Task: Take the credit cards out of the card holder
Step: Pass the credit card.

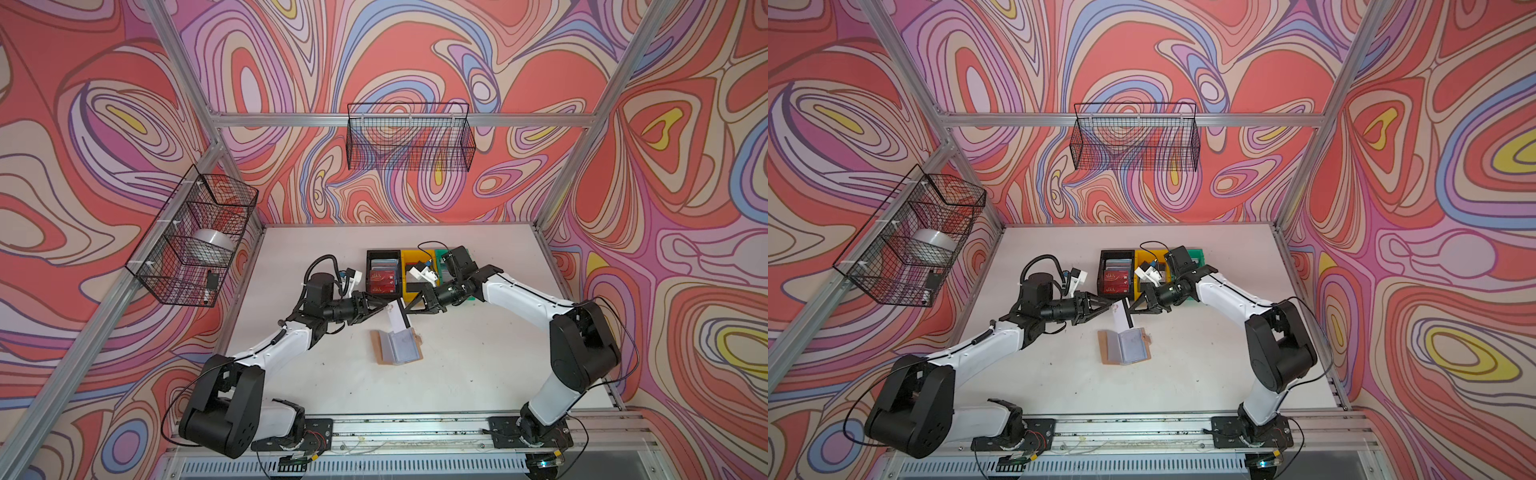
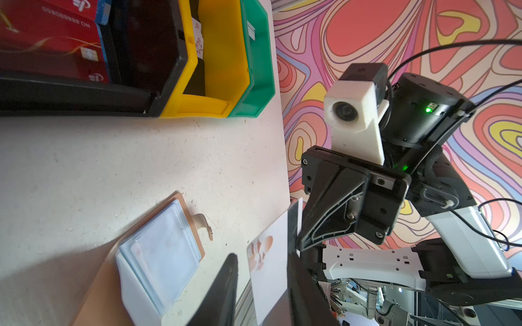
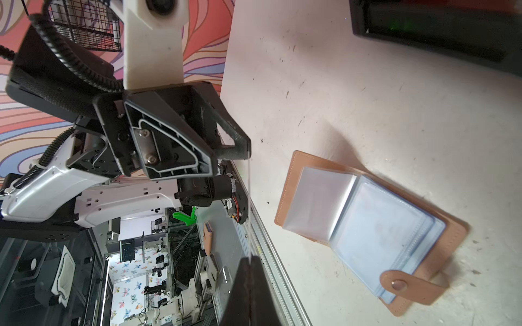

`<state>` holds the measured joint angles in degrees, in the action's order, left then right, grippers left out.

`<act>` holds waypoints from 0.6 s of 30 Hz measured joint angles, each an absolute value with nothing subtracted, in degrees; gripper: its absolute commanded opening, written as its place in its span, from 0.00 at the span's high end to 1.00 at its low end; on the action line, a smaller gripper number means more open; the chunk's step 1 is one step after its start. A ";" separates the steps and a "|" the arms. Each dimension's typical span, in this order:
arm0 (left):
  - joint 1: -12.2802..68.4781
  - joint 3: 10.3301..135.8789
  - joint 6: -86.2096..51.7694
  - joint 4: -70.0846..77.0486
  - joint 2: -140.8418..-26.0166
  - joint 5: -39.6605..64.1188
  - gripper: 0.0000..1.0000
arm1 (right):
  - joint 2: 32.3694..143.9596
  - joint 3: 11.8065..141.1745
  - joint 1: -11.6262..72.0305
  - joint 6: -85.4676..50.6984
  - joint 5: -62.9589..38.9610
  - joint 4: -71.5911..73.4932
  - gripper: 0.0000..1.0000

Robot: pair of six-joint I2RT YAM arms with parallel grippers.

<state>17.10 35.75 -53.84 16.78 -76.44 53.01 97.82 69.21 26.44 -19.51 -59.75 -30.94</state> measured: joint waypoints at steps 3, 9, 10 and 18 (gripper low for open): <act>17.10 35.66 -54.35 17.47 -76.44 53.12 0.67 | 97.51 69.17 26.28 -19.55 -59.48 -30.89 1.00; 17.08 35.31 -54.87 18.46 -76.44 53.15 0.67 | 96.75 69.17 25.82 -20.10 -59.35 -30.70 1.00; 17.08 35.11 -54.85 18.65 -76.42 53.12 0.66 | 96.75 69.14 25.78 -20.47 -59.35 -30.61 1.00; 17.08 34.06 -49.43 13.93 -72.62 49.39 0.65 | 96.86 68.53 24.40 -26.89 -61.25 -26.96 1.00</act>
<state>17.08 34.06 -49.43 13.93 -72.62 49.39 96.86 68.53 24.40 -26.89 -61.25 -26.96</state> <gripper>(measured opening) 0.341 0.043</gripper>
